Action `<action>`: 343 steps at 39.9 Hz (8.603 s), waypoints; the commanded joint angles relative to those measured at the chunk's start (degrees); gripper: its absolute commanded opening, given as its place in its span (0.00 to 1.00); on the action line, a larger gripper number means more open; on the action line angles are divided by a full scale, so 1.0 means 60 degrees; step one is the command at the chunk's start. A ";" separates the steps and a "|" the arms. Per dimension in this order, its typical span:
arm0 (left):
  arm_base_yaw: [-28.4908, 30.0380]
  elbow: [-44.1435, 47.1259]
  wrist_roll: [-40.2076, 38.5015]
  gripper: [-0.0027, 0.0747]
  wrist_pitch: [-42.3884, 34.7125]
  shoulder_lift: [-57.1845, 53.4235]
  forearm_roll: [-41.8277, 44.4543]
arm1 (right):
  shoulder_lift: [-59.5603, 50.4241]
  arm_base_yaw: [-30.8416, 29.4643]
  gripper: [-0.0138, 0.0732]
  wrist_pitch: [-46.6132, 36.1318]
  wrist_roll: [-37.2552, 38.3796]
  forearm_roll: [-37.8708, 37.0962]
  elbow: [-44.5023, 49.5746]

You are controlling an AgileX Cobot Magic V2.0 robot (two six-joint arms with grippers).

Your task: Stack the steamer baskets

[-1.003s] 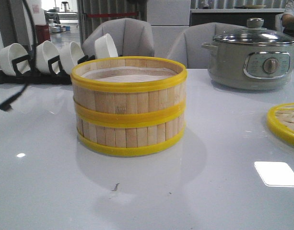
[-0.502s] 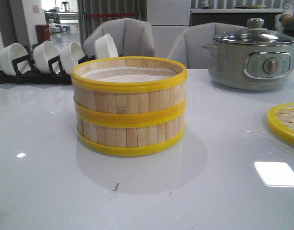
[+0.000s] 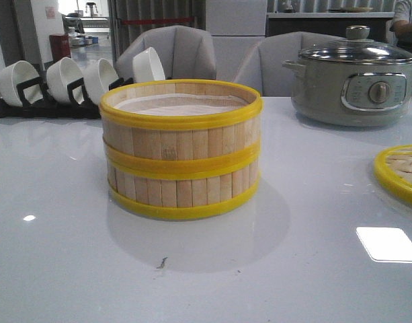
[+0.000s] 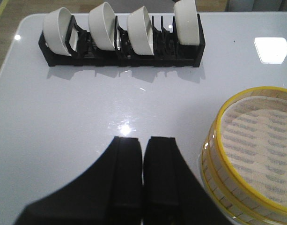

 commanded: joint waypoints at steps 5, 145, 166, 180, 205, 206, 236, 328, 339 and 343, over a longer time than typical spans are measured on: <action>0.0192 0.1268 -0.0277 0.14 -0.1438 -0.1739 0.0106 | -0.0070 -0.0021 0.67 -0.0683 -0.0029 -0.0029 -0.0372; -0.0018 0.8075 -0.0398 0.14 -0.3754 -0.6042 0.0338 | 0.3051 -0.0052 0.52 0.0900 -0.0029 -0.0517 -0.1539; -0.0018 0.8075 -0.0398 0.14 -0.3754 -0.6042 0.0338 | 0.6349 -0.1210 0.52 0.1248 -0.0029 -0.0764 -0.3822; -0.0018 0.8075 -0.0398 0.14 -0.3754 -0.6042 0.0320 | 0.7584 -0.1485 0.52 0.1536 -0.0029 -0.0764 -0.4733; -0.0018 0.8075 -0.0398 0.14 -0.3771 -0.6042 0.0320 | 0.8578 -0.1656 0.52 0.1588 -0.0029 -0.0764 -0.5139; -0.0018 0.8075 -0.0398 0.14 -0.3774 -0.6042 0.0320 | 0.8589 -0.1656 0.52 0.1588 -0.0029 -0.0764 -0.5139; -0.0018 0.8075 -0.0398 0.14 -0.3788 -0.6042 0.0320 | 0.8898 -0.1656 0.52 0.0817 -0.0029 -0.0814 -0.5139; -0.0018 0.8075 -0.0398 0.14 -0.3788 -0.6042 0.0320 | 0.7597 0.0804 0.20 0.4149 -0.0029 -0.0814 -0.8435; -0.0018 0.8075 -0.0398 0.14 -0.3788 -0.6042 0.0320 | 0.8012 0.2877 0.20 0.4757 -0.0029 -0.0764 -1.0569; -0.0018 0.8075 -0.0398 0.14 -0.3788 -0.6042 0.0320 | 0.8471 0.3559 0.20 0.5099 -0.0029 -0.0764 -1.1409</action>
